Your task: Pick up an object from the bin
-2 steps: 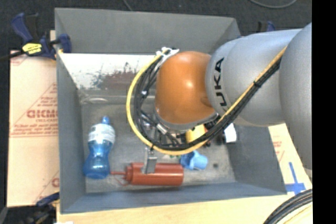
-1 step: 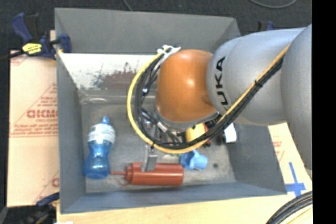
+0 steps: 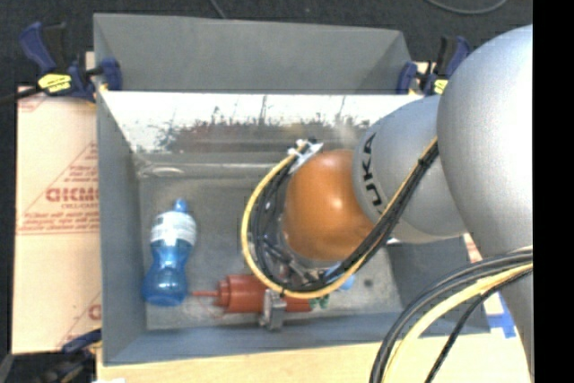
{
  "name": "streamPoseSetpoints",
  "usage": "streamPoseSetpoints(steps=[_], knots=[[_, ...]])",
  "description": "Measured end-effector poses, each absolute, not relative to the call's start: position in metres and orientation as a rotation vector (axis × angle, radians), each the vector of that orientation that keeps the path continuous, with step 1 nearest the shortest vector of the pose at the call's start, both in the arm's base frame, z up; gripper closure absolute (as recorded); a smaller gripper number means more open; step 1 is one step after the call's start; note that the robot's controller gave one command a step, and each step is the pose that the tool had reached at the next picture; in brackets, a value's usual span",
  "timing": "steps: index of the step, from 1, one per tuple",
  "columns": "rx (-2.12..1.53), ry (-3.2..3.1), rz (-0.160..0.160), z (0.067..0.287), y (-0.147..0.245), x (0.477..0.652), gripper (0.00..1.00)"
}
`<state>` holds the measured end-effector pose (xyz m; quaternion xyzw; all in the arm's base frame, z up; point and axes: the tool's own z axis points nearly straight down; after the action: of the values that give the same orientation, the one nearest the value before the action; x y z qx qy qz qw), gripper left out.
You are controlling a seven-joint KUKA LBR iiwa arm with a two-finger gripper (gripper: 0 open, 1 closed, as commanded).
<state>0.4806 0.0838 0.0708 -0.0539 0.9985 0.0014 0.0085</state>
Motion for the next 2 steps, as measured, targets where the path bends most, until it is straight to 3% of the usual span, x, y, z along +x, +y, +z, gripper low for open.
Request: streamPoseSetpoints(steps=[1,2], knots=[[-0.348,3.101,0.005,0.162,0.083,0.482,0.0],[-0.146,3.126,0.005,0.099,0.064,0.471,0.0]])
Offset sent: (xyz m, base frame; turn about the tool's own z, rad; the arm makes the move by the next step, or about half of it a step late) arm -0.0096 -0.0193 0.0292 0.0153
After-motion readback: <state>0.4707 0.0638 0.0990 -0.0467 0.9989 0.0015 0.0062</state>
